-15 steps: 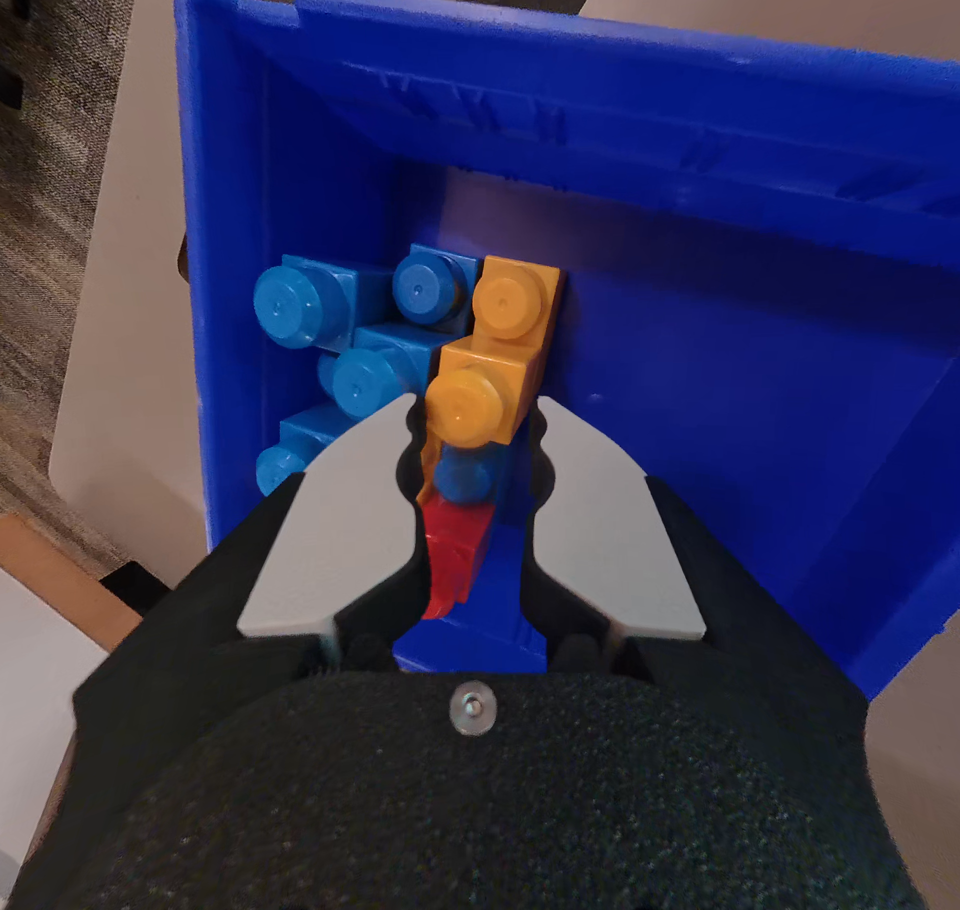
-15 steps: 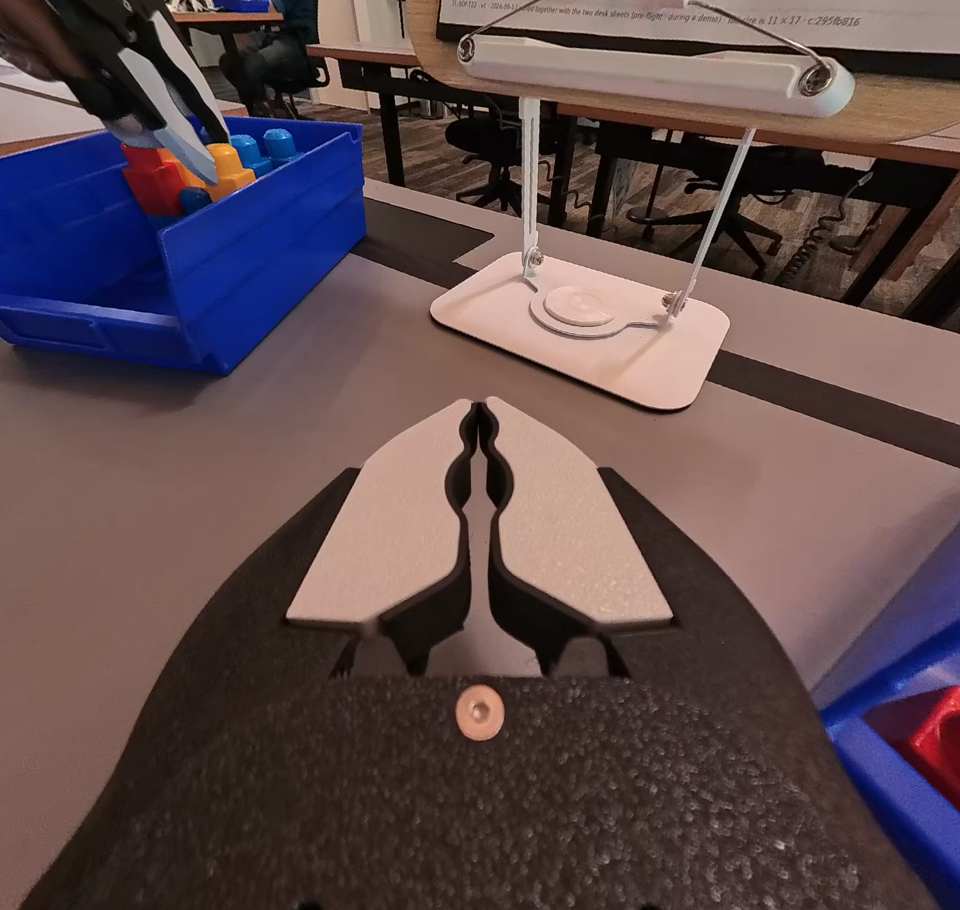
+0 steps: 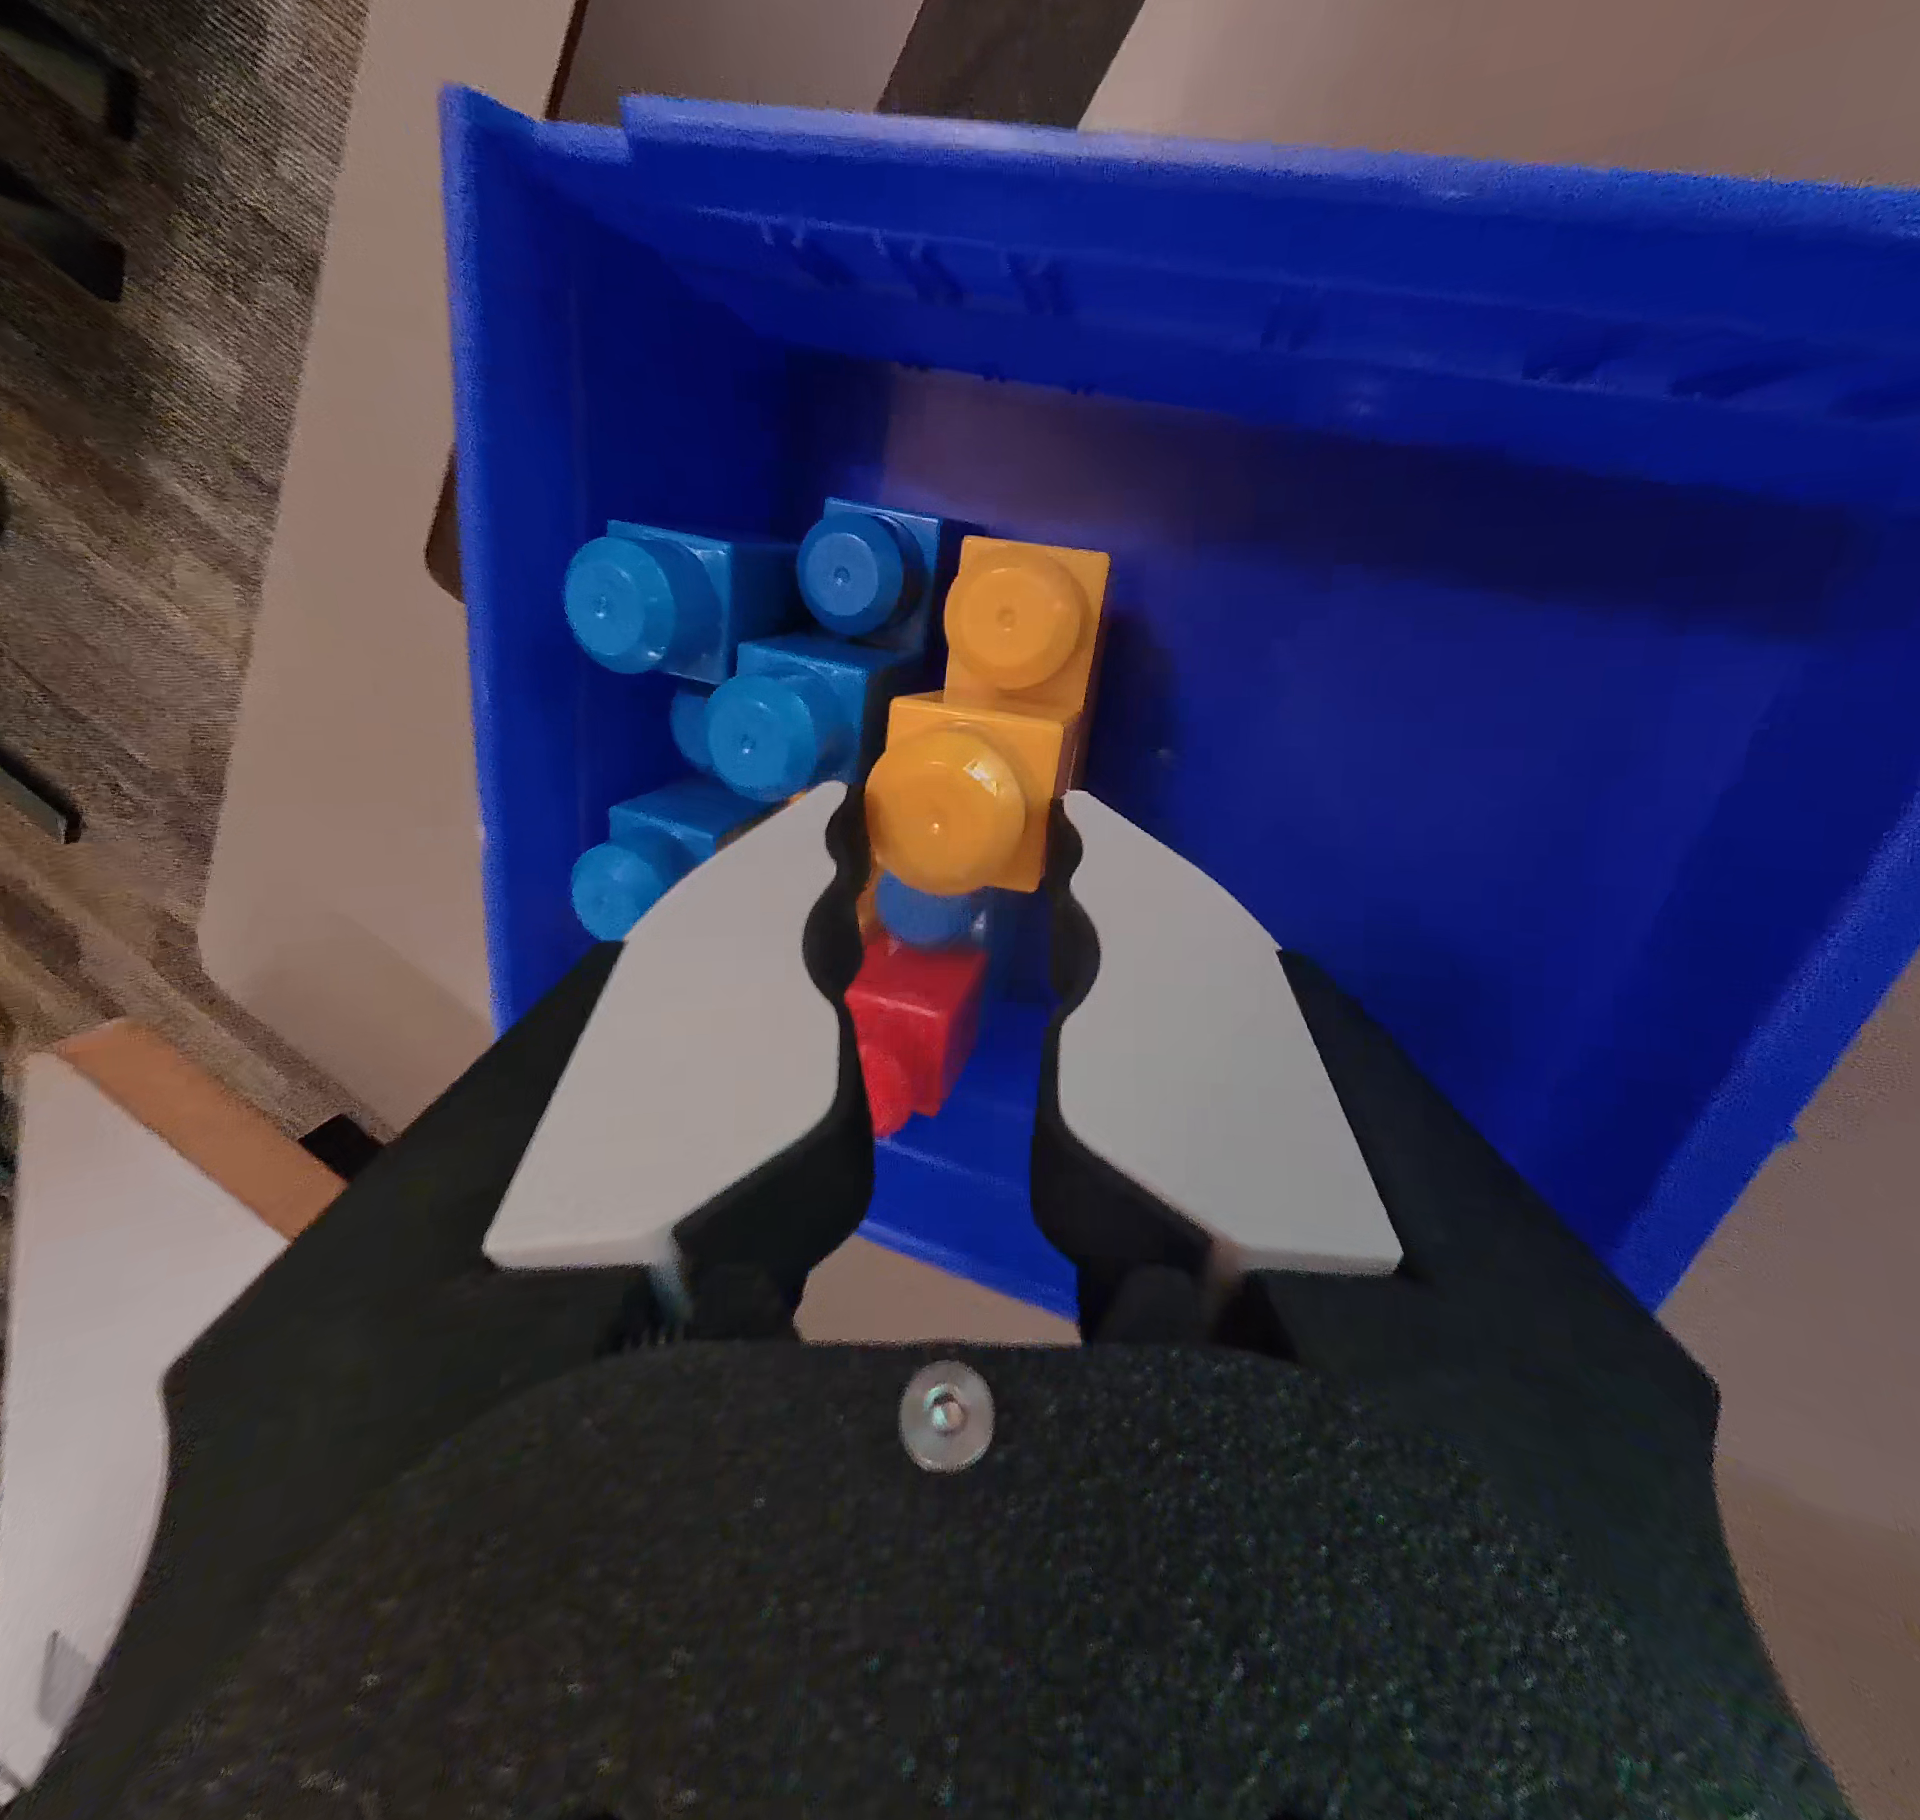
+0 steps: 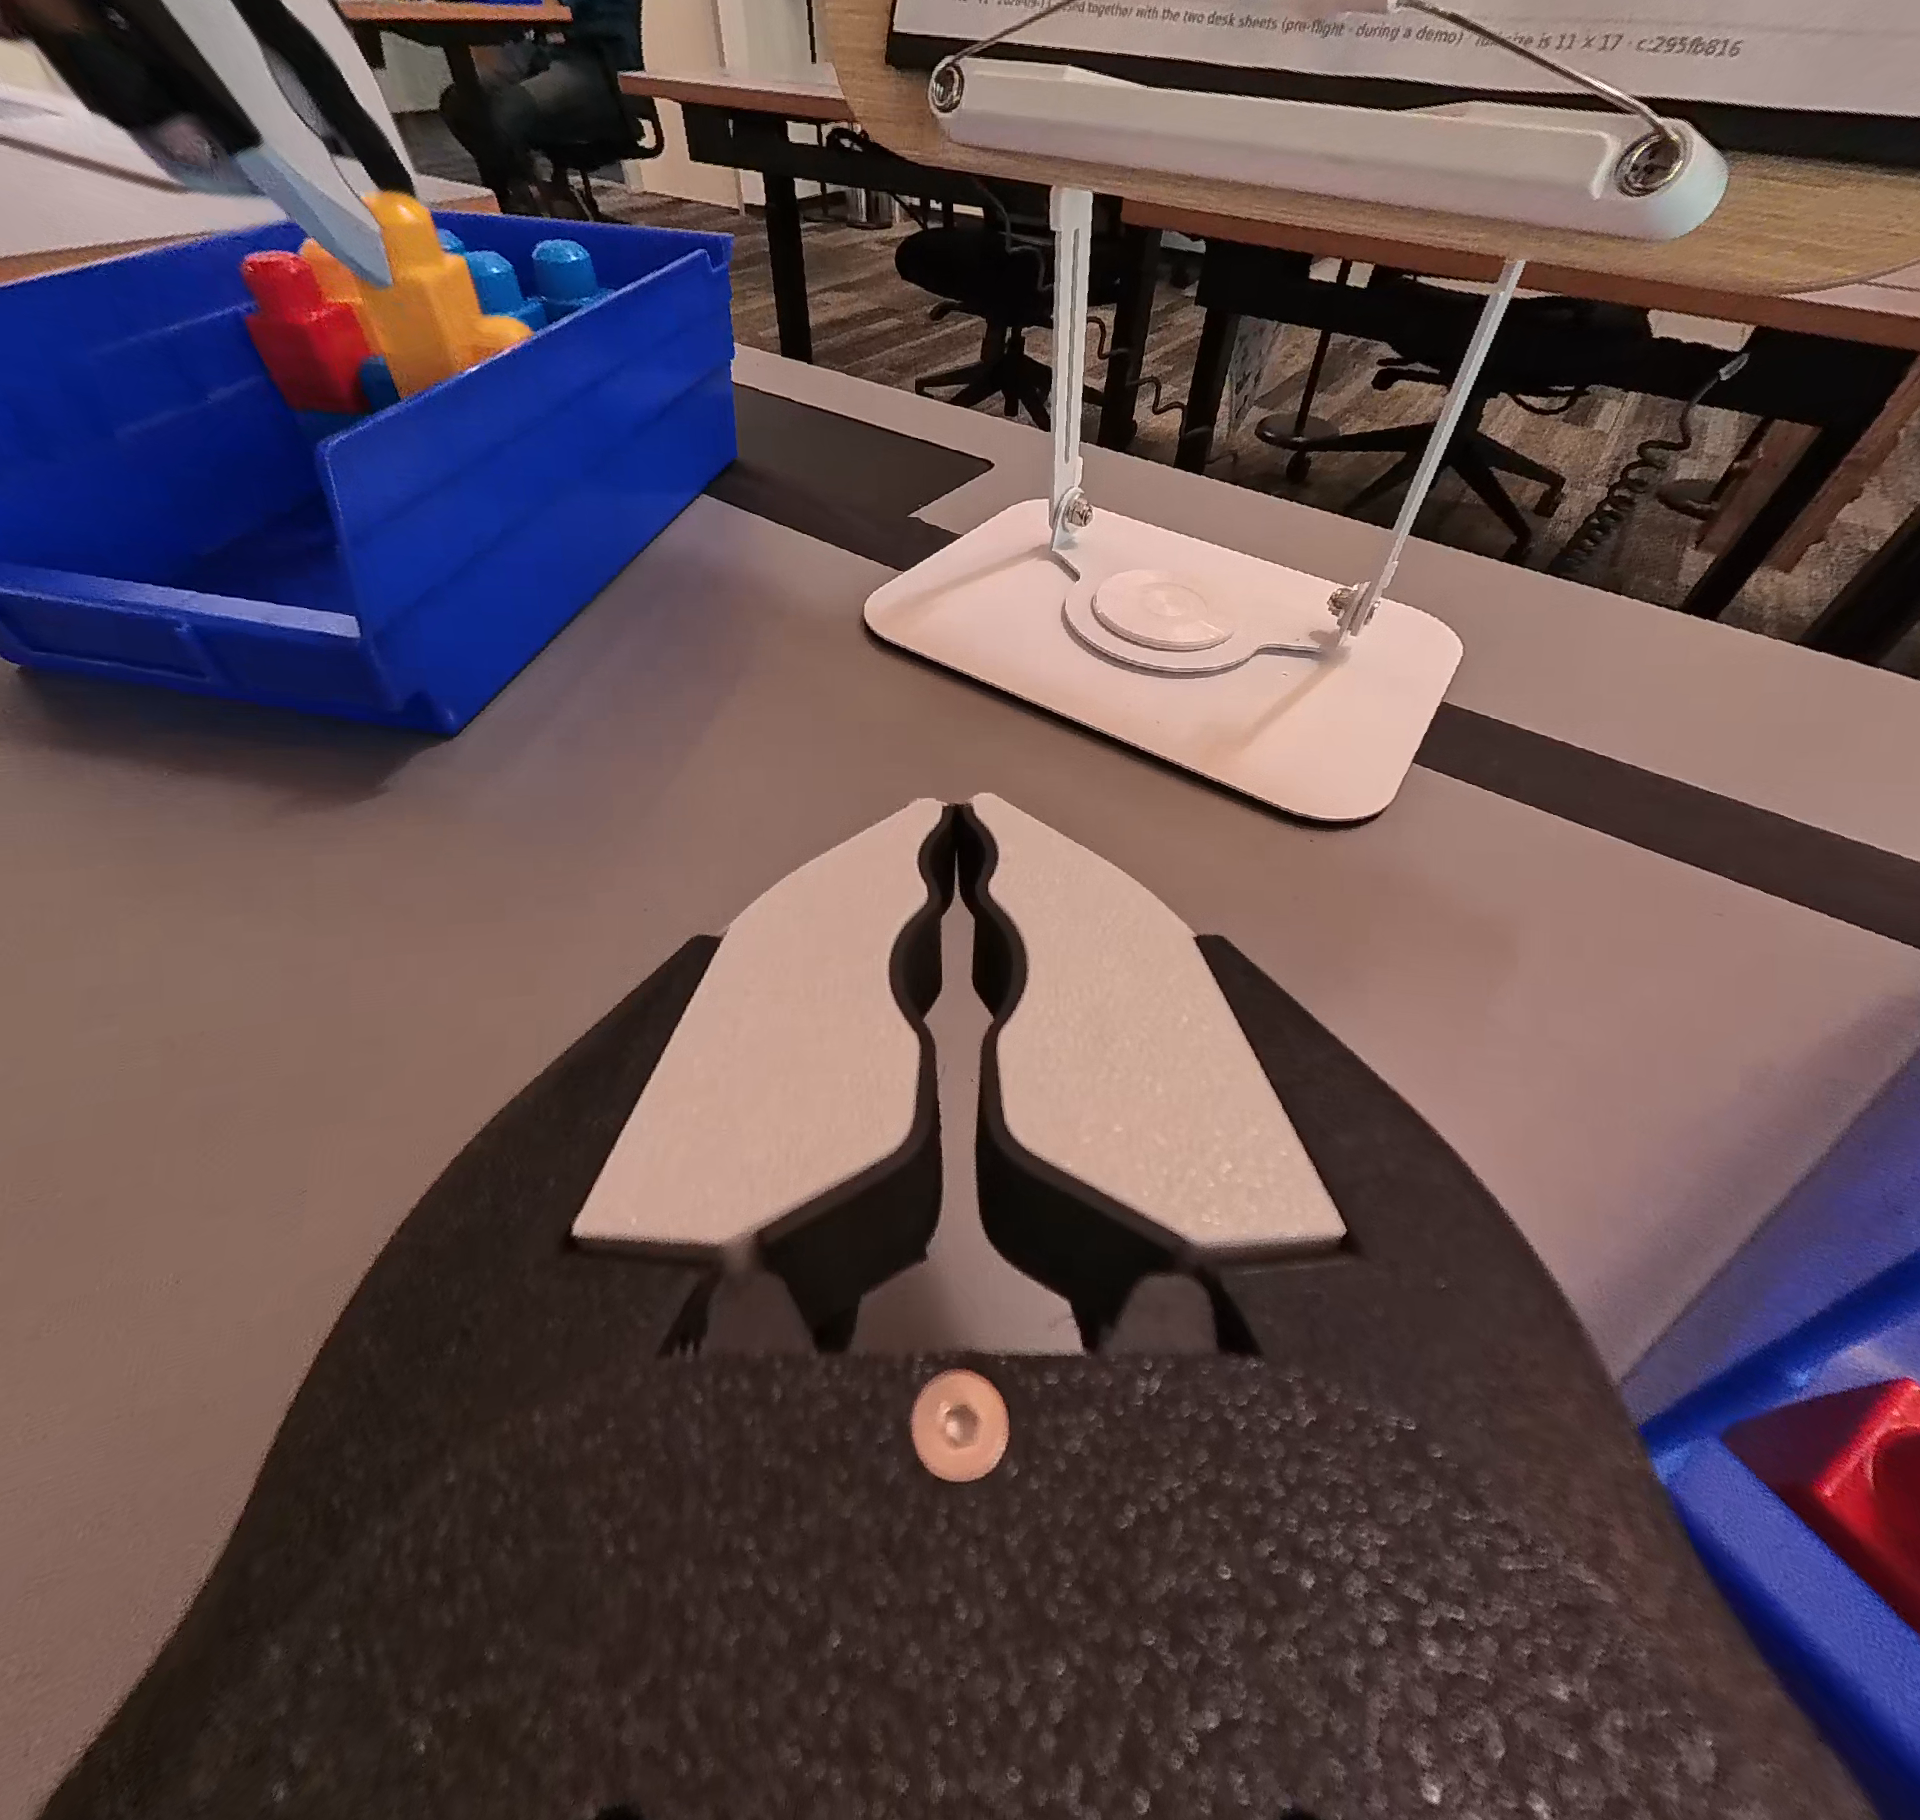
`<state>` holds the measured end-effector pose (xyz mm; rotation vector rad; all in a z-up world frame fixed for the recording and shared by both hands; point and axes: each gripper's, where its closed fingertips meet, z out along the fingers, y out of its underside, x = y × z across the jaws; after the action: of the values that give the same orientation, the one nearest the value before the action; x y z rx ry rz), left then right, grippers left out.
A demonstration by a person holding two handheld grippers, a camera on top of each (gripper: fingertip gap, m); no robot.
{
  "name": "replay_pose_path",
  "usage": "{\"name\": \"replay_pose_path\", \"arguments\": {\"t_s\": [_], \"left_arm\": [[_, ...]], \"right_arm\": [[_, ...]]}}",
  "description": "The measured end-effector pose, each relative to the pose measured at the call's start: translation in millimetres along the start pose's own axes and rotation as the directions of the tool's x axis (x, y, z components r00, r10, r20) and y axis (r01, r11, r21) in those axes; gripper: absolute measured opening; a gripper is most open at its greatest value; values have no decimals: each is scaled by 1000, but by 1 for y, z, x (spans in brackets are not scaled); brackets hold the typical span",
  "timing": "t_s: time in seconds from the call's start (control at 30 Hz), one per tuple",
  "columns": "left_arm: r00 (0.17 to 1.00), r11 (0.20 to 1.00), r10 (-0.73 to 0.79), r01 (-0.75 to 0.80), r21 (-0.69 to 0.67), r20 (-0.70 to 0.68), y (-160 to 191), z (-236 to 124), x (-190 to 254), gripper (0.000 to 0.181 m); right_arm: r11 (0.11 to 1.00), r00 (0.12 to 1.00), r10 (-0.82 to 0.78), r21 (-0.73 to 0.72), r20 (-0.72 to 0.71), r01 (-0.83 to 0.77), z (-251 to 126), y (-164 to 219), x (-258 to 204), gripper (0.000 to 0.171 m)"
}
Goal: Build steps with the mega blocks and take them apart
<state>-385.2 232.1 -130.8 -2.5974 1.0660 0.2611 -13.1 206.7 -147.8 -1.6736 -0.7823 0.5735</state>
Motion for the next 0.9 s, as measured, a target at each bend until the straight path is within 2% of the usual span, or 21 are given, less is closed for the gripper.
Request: {"name": "replay_pose_path", "arguments": {"t_s": [0.23, 0.43, 0.67, 0.87, 0.9], "left_arm": [[995, 994, 89, -92, 57, 49, -16, -62, 12, 33], [976, 959, 196, -210, 189, 91, -47, -112, 51, 33], [936, 801, 346, -329, 500, 61, -98, -152, 147, 33], [888, 693, 460, -372, 618, 18, -116, -148, 218, 32], [880, 687, 475, -376, 622, 8, -117, -144, 227, 32]], "right_arm": [[1000, 1000, -10, 3, 3, 10, 0, -1, -3, 0], [999, 1000, -16, 28, 24, 16, -3, -6, -9, 0], [989, 993, -92, 120, 72, 83, -12, -26, -21, 0], [960, 951, -195, 248, 242, 134, -35, -57, -44, 0], [954, 936, -220, 263, 276, 146, -40, -61, -50, 10]]}}
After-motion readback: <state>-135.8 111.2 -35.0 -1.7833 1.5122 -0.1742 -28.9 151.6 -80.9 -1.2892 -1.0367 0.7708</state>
